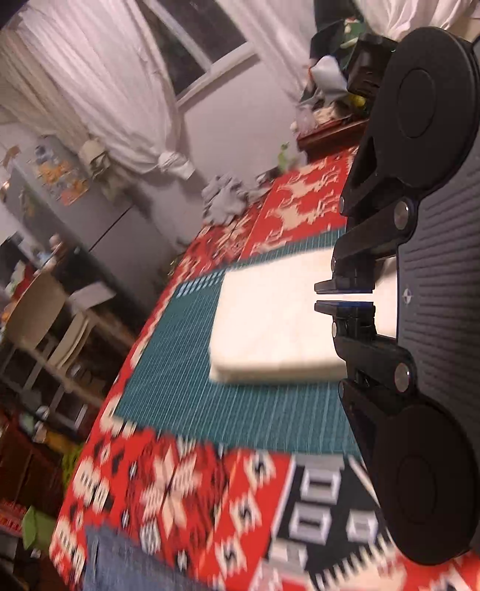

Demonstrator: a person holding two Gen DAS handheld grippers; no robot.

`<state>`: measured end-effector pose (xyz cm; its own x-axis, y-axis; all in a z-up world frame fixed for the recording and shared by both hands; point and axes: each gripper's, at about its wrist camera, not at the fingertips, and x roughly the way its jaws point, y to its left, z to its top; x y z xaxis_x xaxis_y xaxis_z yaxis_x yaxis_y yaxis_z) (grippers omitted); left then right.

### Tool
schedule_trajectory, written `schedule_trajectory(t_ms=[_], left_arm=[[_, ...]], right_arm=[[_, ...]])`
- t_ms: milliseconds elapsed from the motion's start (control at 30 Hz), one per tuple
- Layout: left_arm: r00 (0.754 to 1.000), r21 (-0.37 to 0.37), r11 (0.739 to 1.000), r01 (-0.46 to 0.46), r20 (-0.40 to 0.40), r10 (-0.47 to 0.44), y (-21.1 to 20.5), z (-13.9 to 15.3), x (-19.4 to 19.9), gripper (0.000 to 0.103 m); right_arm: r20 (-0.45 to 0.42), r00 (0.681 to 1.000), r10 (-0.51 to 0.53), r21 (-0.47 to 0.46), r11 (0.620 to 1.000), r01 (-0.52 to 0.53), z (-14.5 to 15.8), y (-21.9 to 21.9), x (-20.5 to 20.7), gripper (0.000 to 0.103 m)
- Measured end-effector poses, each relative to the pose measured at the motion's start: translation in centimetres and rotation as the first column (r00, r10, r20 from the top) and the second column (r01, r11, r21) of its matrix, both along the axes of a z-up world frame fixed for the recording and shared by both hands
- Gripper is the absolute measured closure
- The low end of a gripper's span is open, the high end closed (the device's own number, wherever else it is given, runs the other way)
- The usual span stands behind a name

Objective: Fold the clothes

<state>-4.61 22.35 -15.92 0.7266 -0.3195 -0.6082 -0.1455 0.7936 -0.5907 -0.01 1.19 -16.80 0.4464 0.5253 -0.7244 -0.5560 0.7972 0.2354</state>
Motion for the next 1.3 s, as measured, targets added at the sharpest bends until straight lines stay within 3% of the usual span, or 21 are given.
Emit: schedule_trajectory(t_ms=[133,300,467,767,933,1200,1300], left_arm=[[0.999,-0.027,0.999,0.028,-0.015,-0.028,-1.2,-1.0,2.7,0.1],[0.999,-0.068,0.997,0.02,-0.026,-0.021,-0.5,-2.8,2.7,0.103],[1.0,-0.119,0.993,0.002,-0.025,-0.005,0.0,-3.6,1.9,0.102],[0.999,-0.186,0.983,0.002,-0.047,-0.011,0.7,-4.1,2.3,0.101],[0.999,-0.159,0.987,0.029,-0.038,-0.036,0.4,-4.0,2.4,0.1],[0.997,-0.229,0.973,0.016,-0.066,-0.032,1.0,-4.6,2.5,0.1],[0.996,-0.244,0.97,0.009,-0.079,-0.029,1.2,-4.5,2.5,0.1]], right_arm=[[-0.011,1.0,-0.001,-0.002,1.0,0.001,0.0,0.1,0.1,0.089],[-0.009,1.0,0.012,-0.018,1.0,-0.012,1.1,0.1,0.6,0.088],[0.039,0.991,0.131,-0.038,0.991,-0.129,3.1,2.2,3.0,0.093],[0.037,0.952,0.305,-0.125,0.946,-0.298,2.4,9.9,8.2,0.096],[0.017,0.956,0.292,-0.112,0.951,-0.288,1.1,11.5,11.0,0.103],[0.017,0.969,0.247,-0.119,0.963,-0.243,0.0,12.8,14.1,0.103],[0.016,0.98,0.2,-0.038,0.979,-0.199,1.0,11.2,14.7,0.101]])
